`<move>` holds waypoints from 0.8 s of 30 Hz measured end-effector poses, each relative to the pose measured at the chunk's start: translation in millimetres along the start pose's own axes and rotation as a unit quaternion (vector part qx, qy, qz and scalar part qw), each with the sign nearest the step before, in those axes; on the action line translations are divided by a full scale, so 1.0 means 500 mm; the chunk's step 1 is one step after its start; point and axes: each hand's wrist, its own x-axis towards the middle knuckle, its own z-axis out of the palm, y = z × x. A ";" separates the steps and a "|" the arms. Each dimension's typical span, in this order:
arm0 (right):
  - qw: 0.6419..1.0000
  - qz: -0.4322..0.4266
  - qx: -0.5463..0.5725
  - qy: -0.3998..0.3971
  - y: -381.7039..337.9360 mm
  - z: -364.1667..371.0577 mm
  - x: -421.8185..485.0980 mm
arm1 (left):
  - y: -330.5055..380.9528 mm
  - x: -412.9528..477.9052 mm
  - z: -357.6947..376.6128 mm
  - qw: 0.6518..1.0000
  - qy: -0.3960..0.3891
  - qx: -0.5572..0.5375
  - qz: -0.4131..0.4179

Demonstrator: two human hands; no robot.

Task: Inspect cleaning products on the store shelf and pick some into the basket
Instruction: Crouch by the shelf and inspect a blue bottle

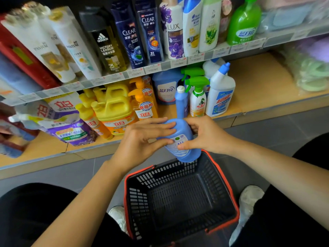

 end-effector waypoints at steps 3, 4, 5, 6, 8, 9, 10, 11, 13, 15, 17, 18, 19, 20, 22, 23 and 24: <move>1.000 0.004 0.009 -0.008 -0.002 0.006 -0.003 | 0.004 0.002 0.006 0.998 0.064 -0.007 -0.025; 1.000 0.003 0.013 -0.009 -0.004 0.008 -0.004 | 0.006 0.004 0.008 0.996 0.078 -0.011 -0.042; 1.000 0.002 0.017 -0.009 -0.006 0.010 -0.004 | 0.007 0.004 0.011 0.994 0.087 -0.017 -0.065; 1.000 0.000 0.021 -0.008 -0.008 0.010 -0.004 | 0.009 0.004 0.014 0.991 0.090 -0.028 -0.093; 1.000 -0.008 0.021 -0.010 -0.013 0.012 -0.005 | 0.012 0.004 0.021 0.982 0.095 -0.057 -0.151; 1.000 -0.015 0.014 -0.012 -0.015 0.013 -0.006 | 0.012 0.005 0.025 0.976 0.098 -0.074 -0.178; 1.000 -0.023 0.003 -0.013 -0.016 0.015 -0.007 | 0.011 0.007 0.027 0.969 0.100 -0.093 -0.203; 0.999 -0.028 -0.005 -0.015 -0.015 0.017 -0.008 | 0.009 0.008 0.027 0.963 0.098 -0.114 -0.224; 0.999 -0.028 0.000 -0.023 -0.013 0.019 -0.009 | 0.002 0.010 0.020 0.951 0.079 -0.164 -0.249; 0.999 -0.019 0.025 -0.022 -0.010 0.017 -0.007 | -0.006 0.009 0.008 0.939 0.065 -0.209 -0.264; 0.998 -0.010 0.054 -0.008 -0.009 0.012 -0.005 | -0.010 0.009 0.000 0.931 0.064 -0.233 -0.272; 0.998 -0.004 0.069 0.001 -0.010 0.010 -0.003 | -0.011 0.009 -0.002 0.928 0.065 -0.242 -0.276; 0.996 0.003 0.087 0.010 -0.011 0.010 -0.001 | -0.012 0.010 -0.003 0.924 0.066 -0.252 -0.281; 0.994 0.011 0.109 0.019 -0.012 0.010 0.001 | -0.012 0.010 -0.003 0.918 0.063 -0.266 -0.287; 0.986 0.031 0.157 0.042 -0.017 0.008 0.006 | -0.010 0.008 0.000 0.897 0.039 -0.317 -0.305; 0.981 0.040 0.179 0.055 -0.020 0.006 0.009 | -0.008 0.006 0.003 0.887 0.020 -0.344 -0.308; 0.977 0.046 0.196 0.067 -0.023 0.004 0.011 | -0.006 0.004 0.007 0.883 0.006 -0.358 -0.304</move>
